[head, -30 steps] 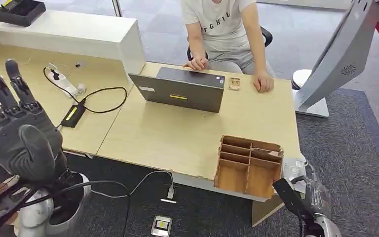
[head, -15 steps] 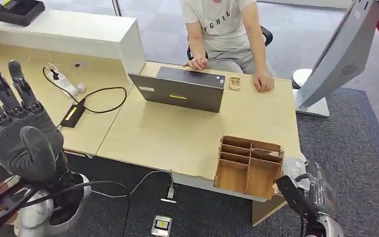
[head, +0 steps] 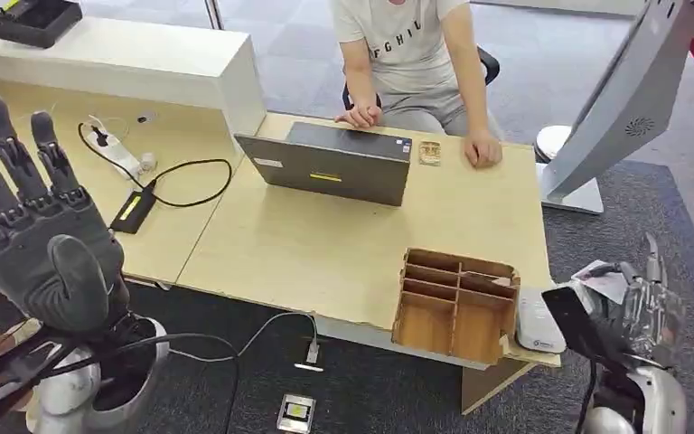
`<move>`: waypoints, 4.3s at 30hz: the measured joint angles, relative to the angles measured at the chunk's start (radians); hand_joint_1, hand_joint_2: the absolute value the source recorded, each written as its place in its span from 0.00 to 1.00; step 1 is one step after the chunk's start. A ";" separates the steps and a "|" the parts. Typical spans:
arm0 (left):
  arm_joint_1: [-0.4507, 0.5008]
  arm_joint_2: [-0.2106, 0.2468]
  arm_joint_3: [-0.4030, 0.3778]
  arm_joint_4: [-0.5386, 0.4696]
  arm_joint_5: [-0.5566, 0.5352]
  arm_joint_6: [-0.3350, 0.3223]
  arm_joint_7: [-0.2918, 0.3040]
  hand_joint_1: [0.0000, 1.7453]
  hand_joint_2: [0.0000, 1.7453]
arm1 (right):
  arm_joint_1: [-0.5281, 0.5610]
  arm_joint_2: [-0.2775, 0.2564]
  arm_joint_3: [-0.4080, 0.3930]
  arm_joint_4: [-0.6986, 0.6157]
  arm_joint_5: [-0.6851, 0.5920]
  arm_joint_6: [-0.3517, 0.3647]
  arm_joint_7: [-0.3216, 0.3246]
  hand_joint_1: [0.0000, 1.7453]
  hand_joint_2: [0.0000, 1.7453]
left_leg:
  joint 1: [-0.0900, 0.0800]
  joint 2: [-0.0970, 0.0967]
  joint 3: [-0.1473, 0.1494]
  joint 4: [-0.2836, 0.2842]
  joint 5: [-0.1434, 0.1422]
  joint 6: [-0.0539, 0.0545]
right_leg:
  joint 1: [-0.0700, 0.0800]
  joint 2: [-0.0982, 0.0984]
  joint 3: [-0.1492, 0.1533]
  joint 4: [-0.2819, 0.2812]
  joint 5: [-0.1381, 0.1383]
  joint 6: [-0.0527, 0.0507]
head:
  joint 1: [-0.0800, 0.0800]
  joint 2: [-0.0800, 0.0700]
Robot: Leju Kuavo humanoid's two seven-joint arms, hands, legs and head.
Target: Pass the card to the sensor for recognition and then transmit it.
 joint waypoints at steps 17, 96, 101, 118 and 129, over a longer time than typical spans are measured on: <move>-0.048 -0.067 -0.002 0.052 0.037 -0.139 0.000 0.00 1.00 | -0.341 0.058 0.072 0.032 -0.015 0.201 -0.084 1.00 1.00 | 0.000 0.000 -0.002 0.000 0.000 0.000 | 0.000 0.000 -0.001 0.001 0.000 0.000 | 0.000 0.000; -0.086 -0.172 0.063 0.145 0.031 -0.182 0.000 0.00 1.00 | -0.528 0.298 0.296 0.527 -0.152 0.040 -0.173 0.00 1.00 | 0.000 -0.001 -0.003 0.000 0.001 -0.001 | 0.000 -0.001 -0.003 0.001 0.000 0.000 | 0.001 0.000; -0.049 -0.161 0.071 0.128 0.012 -0.149 0.000 0.00 1.00 | -0.357 0.259 0.256 0.314 -0.267 0.035 -0.187 0.00 1.00 | 0.000 -0.001 -0.003 0.000 0.000 0.000 | 0.000 -0.001 -0.003 0.001 0.000 0.000 | 0.001 0.000; 0.048 -0.098 0.074 0.072 0.000 -0.057 0.000 0.00 1.00 | 0.043 0.158 0.112 -0.153 -0.199 0.060 -0.128 0.00 1.00 | 0.000 -0.001 -0.003 0.000 0.000 0.000 | 0.000 0.000 -0.003 0.000 0.000 0.000 | 0.000 0.000; 0.050 -0.077 0.067 0.070 0.021 -0.078 0.000 0.00 1.00 | 0.092 0.155 0.091 -0.229 -0.154 0.108 -0.119 0.00 1.00 | 0.000 -0.001 -0.003 0.000 0.000 0.000 | 0.000 0.000 -0.003 0.000 0.000 0.000 | 0.001 0.000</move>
